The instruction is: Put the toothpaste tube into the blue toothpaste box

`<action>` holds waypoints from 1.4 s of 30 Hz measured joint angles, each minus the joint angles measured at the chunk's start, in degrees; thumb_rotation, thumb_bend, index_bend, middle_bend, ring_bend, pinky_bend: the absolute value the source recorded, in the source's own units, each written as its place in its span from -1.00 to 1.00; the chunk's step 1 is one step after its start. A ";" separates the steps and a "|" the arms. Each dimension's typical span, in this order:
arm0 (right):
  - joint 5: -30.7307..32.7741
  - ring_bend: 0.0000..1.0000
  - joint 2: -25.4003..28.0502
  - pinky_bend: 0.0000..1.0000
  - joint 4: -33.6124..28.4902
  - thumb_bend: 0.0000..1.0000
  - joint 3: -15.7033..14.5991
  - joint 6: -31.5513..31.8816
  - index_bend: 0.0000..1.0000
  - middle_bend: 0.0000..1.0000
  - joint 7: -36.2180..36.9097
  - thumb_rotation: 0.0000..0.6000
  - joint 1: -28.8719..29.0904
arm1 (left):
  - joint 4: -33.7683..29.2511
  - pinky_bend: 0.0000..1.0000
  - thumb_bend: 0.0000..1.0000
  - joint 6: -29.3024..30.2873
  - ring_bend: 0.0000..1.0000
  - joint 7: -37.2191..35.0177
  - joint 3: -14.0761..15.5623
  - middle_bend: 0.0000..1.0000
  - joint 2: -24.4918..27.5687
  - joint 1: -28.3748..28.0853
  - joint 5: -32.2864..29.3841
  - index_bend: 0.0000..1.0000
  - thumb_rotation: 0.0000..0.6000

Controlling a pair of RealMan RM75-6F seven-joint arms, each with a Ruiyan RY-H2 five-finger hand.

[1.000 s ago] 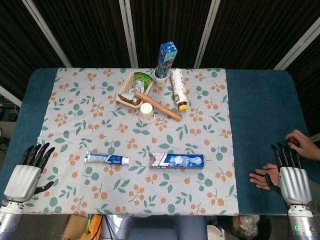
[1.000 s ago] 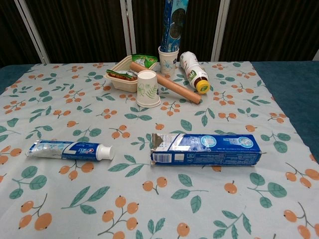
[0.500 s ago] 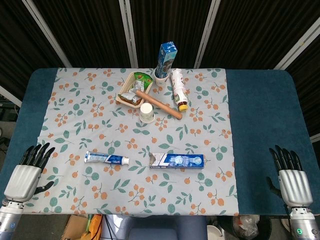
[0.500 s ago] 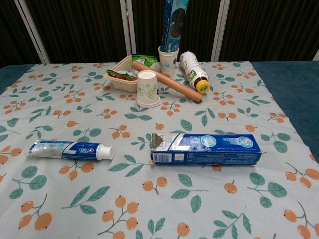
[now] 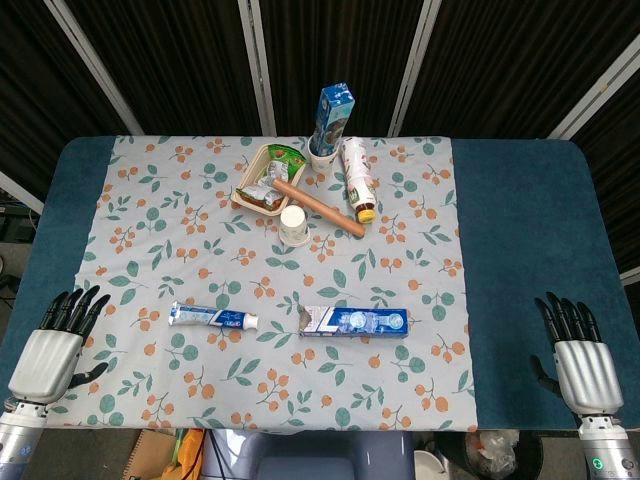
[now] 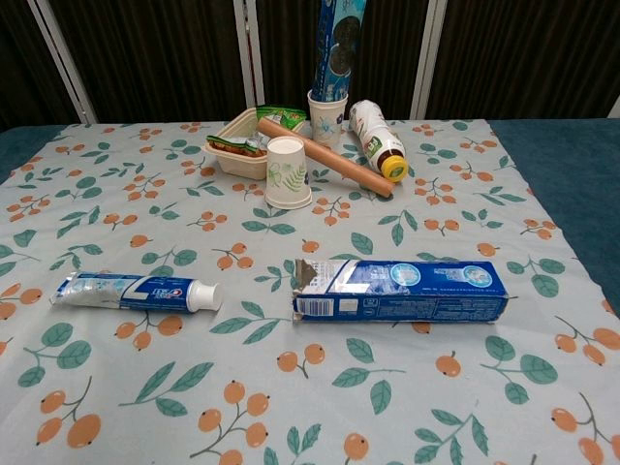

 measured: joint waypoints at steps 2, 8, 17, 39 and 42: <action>-0.18 -1.00 0.05 -1.00 -0.33 -0.27 -0.02 -0.34 -1.00 -1.00 0.18 1.00 0.23 | -0.22 -0.93 -1.00 0.10 -1.00 -0.06 0.03 -1.00 0.08 0.06 0.01 -1.00 1.00; -0.16 -1.00 0.69 -1.00 -3.65 -0.27 0.26 -4.46 -1.00 -1.00 0.33 1.00 2.62 | -0.44 -0.93 -1.00 0.18 -1.00 -0.06 0.32 -1.00 0.22 0.16 0.39 -1.00 1.00; 7.40 -1.00 -1.58 -0.89 -13.99 -0.27 3.80 -18.21 -1.00 -0.93 -6.36 1.00 11.84 | -1.05 -0.93 -1.00 -1.08 -1.00 -0.54 0.00 -1.00 0.61 -0.07 -1.24 -1.00 1.00; 33.78 -0.95 -29.34 -0.81 -9.95 -0.27 8.87 -25.57 -1.00 -0.84 -29.68 1.00 29.50 | -1.67 -0.93 -1.00 -3.54 -1.00 -2.42 -0.10 -1.00 1.84 -1.06 -2.74 -1.00 1.00; 34.91 -0.95 -31.51 -0.81 -7.28 -0.27 9.57 -25.42 -1.00 -0.84 -30.13 1.00 31.08 | -1.73 -0.93 -1.00 -3.89 -1.00 -2.72 -0.22 -1.00 1.93 -1.17 -3.20 -1.00 1.00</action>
